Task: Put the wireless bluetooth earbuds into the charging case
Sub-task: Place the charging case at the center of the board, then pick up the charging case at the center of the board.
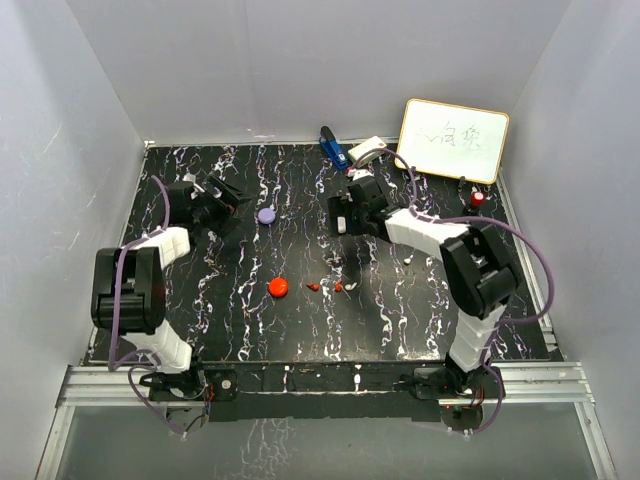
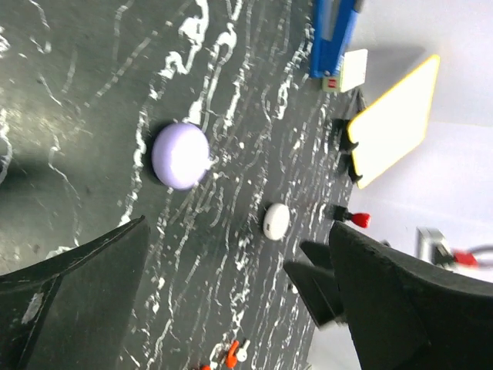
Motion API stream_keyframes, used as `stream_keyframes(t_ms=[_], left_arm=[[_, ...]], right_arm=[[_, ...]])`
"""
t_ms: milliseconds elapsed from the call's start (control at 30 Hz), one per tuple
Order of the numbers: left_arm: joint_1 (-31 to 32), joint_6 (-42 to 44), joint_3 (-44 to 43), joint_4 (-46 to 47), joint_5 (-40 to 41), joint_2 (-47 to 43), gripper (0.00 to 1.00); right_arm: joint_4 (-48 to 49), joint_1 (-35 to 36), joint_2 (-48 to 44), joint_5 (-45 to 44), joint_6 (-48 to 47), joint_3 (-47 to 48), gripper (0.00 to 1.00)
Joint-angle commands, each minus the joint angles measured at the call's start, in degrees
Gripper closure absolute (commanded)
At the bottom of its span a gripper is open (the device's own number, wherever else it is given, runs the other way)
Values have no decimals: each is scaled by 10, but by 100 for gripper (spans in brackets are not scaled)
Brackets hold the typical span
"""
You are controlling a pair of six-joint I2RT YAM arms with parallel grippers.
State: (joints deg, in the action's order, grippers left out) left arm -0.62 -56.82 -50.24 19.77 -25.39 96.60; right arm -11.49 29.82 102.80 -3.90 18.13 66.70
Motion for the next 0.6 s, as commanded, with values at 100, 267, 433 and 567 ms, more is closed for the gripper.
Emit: stream_keyframes(t_ms=[100, 267, 433, 567], left_arm=[[8, 20, 44, -16, -11, -121, 1], [8, 26, 60, -26, -14, -145, 1], [8, 14, 77, -8, -24, -146, 1], [8, 12, 80, -3, -29, -143, 1]], right_arm=[[3, -2, 99, -31, 11, 107, 2], [-20, 5, 152, -70, 8, 169, 2], [-46, 11, 191, -111, 6, 213, 2], [-72, 19, 197, -140, 4, 219, 2]])
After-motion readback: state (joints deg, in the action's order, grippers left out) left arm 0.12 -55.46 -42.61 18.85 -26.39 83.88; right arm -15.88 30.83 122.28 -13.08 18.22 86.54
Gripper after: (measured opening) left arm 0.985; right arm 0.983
